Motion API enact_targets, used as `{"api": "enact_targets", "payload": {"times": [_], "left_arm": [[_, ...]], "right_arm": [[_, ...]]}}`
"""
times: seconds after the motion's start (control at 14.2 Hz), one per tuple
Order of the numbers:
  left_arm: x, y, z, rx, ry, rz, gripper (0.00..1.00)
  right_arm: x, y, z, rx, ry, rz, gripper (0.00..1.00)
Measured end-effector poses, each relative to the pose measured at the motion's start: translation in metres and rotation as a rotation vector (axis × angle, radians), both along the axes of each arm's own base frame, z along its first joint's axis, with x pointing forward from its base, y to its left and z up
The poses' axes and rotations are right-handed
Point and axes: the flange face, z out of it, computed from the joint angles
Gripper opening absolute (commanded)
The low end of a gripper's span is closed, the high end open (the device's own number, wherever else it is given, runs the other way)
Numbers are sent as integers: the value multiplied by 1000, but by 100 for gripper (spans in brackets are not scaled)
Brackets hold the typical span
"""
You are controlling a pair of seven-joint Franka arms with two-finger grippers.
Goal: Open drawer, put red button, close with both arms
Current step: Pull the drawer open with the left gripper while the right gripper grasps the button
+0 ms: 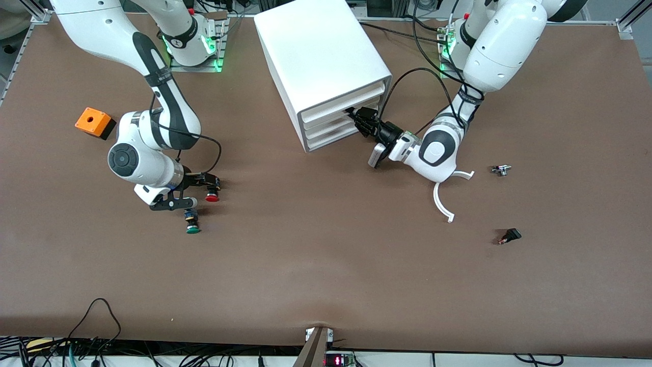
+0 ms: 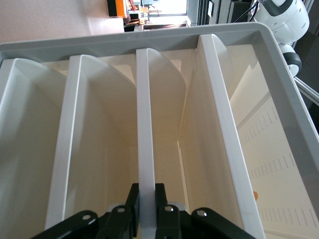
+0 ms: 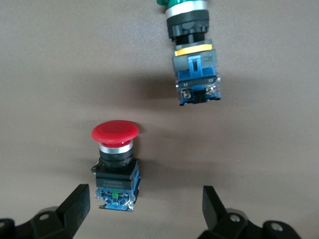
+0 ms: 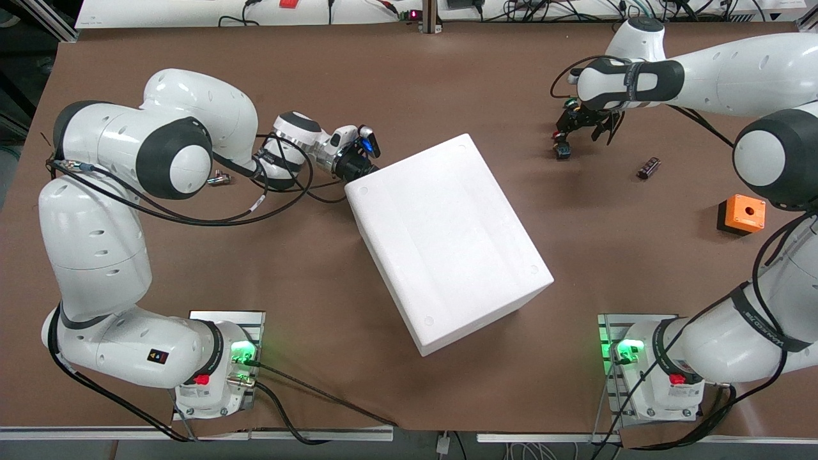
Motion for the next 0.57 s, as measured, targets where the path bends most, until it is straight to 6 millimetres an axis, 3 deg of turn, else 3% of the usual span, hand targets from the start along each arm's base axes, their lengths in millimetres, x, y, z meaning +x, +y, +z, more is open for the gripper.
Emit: {"api": "enact_targets", "payload": {"times": [0.35, 0.57], "left_arm": [[18, 13, 4, 7, -27, 34, 8], [35, 30, 5, 22, -50, 66, 9]], "right_arm": [[-4, 29, 1, -3, -14, 41, 100], [-5, 32, -1, -4, -11, 48, 100]]}}
